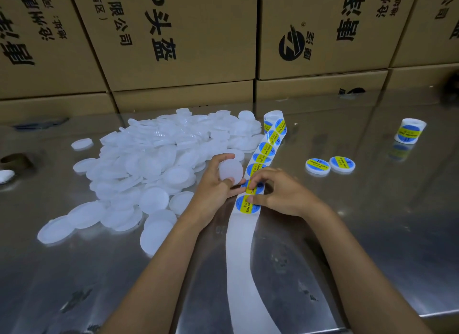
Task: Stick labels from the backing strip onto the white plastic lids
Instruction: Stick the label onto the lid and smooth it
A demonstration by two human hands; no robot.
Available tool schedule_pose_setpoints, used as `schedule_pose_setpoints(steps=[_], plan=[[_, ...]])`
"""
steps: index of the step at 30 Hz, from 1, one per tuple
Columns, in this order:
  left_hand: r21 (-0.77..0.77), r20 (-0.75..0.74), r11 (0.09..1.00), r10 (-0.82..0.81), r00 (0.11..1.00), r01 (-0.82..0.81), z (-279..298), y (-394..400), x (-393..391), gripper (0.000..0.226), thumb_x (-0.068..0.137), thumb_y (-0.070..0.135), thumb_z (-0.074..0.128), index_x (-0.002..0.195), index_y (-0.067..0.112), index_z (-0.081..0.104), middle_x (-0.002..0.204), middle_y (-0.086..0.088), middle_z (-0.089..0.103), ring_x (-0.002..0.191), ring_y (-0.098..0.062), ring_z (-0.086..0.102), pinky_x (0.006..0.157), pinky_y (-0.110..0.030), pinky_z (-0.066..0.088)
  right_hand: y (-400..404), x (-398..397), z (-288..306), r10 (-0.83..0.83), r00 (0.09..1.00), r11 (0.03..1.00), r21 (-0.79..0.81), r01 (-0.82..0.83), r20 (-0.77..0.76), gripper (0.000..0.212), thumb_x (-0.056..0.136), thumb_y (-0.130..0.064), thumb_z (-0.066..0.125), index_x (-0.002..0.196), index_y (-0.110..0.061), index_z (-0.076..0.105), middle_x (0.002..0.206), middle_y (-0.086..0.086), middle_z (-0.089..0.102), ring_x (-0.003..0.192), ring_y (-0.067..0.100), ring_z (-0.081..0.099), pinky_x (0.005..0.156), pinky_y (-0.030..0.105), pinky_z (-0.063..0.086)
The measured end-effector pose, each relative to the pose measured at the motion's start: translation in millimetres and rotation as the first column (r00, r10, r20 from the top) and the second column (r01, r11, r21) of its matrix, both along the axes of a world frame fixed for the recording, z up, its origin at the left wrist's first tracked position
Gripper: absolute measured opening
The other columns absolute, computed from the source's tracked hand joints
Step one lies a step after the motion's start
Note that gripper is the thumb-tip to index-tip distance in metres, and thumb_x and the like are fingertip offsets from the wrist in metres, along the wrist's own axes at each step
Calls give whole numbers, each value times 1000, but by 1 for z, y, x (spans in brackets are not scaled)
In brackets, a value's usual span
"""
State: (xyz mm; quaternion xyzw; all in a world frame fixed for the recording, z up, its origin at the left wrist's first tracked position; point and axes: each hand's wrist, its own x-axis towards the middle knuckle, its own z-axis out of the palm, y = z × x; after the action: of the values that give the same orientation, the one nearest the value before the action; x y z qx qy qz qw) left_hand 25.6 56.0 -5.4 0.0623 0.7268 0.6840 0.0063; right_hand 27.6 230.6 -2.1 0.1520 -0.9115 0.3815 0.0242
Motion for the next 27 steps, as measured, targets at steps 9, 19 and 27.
schedule_pose_setpoints(steps=[9, 19, 27], plan=[[12, 38, 1000, 0, 999, -1, 1, -1, 0, 51, 98, -11, 42, 131, 27, 51, 141, -19, 45, 105, -30, 71, 96, -43, 57, -4, 0, 0, -34, 998, 999, 37, 36, -45, 11, 84, -27, 77, 89, -21, 71, 102, -11, 65, 102, 13, 57, 101, 48, 42], [13, 51, 1000, 2, 999, -2, 0, -2, -2, 53, 97, -11, 44, 128, 30, 52, 139, -17, 45, 105, -31, 71, 90, -37, 60, -8, 3, 5, -31, 998, 994, -107, 26, -46, 13, 79, -19, 79, 76, -27, 69, 95, -11, 67, 100, 18, 59, 99, 50, 43], [36, 81, 999, -11, 997, 8, -1, -3, -3, 51, 96, -10, 48, 126, 32, 53, 141, -18, 43, 117, -37, 63, 92, -42, 59, -8, 5, 6, 36, 997, 986, -162, -47, -74, 13, 80, -8, 74, 78, -20, 73, 95, -2, 70, 98, 20, 62, 94, 46, 48]])
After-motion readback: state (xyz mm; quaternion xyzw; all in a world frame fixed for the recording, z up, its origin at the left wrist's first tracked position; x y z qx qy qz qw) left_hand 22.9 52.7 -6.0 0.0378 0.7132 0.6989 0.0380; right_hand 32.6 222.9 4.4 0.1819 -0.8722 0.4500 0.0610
